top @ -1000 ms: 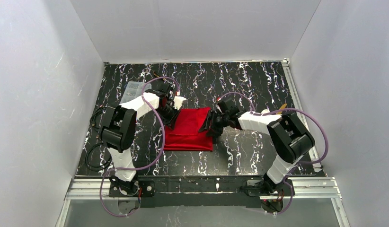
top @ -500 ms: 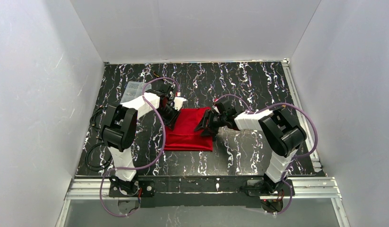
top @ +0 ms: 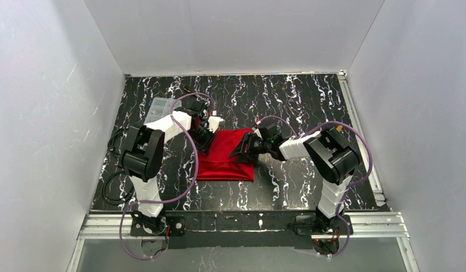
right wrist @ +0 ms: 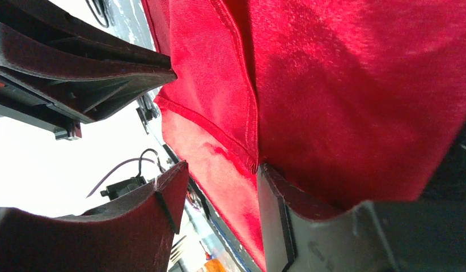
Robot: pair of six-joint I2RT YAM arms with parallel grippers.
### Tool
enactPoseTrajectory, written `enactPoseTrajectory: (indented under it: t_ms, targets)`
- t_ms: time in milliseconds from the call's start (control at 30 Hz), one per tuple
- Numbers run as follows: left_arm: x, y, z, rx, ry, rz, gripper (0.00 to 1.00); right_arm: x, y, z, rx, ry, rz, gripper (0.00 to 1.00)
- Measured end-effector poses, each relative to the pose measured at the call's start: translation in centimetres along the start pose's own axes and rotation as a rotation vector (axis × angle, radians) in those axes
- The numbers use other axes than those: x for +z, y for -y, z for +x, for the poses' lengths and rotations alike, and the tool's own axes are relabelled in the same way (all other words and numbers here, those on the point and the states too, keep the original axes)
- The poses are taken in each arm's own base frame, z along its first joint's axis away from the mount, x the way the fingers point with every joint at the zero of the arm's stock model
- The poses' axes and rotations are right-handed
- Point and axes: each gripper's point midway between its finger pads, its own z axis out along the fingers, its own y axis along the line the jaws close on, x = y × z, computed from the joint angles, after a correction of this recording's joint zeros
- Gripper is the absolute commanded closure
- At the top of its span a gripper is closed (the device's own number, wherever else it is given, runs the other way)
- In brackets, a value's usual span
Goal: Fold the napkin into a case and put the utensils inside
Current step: Fold the top corner of the square-folded napkin at the center of the board.
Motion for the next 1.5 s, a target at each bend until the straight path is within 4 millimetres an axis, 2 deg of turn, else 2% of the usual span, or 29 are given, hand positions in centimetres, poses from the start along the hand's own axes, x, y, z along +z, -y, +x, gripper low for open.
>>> enactPoseTrajectory:
  t_ms: [267,433,733,1167,1233,1333,1467,1500]
  targets:
    - [0.0,0.0,0.0,0.012,0.001,0.003,0.89,0.1,-2.0,-0.4,-0.018,0.023,-0.086,0.48]
    - [0.0,0.0,0.0,0.02,0.001,0.004,0.89,0.2,-2.4,-0.4,-0.024,0.024,-0.104,0.5]
    - [0.0,0.0,0.0,0.03,0.002,0.004,0.89,0.3,0.3,0.6,0.002,-0.018,-0.005,0.48]
    - [0.0,0.0,0.0,0.038,0.002,0.006,0.89,0.8,0.4,0.3,0.028,-0.013,-0.01,0.57]
    - [0.0,0.0,0.0,0.038,0.002,0.006,0.9,0.9,0.3,0.2,0.033,-0.008,-0.014,0.6]
    - [0.0,0.0,0.0,0.042,0.002,0.006,0.9,1.0,0.4,0.0,0.04,0.003,-0.011,0.72]
    - [-0.1,0.0,0.1,0.048,0.006,0.004,0.9,1.2,1.0,-0.3,0.059,0.029,0.01,0.99]
    - [-0.1,0.0,0.1,0.048,0.006,0.004,0.9,1.2,1.1,-0.4,0.06,0.033,0.014,0.99]
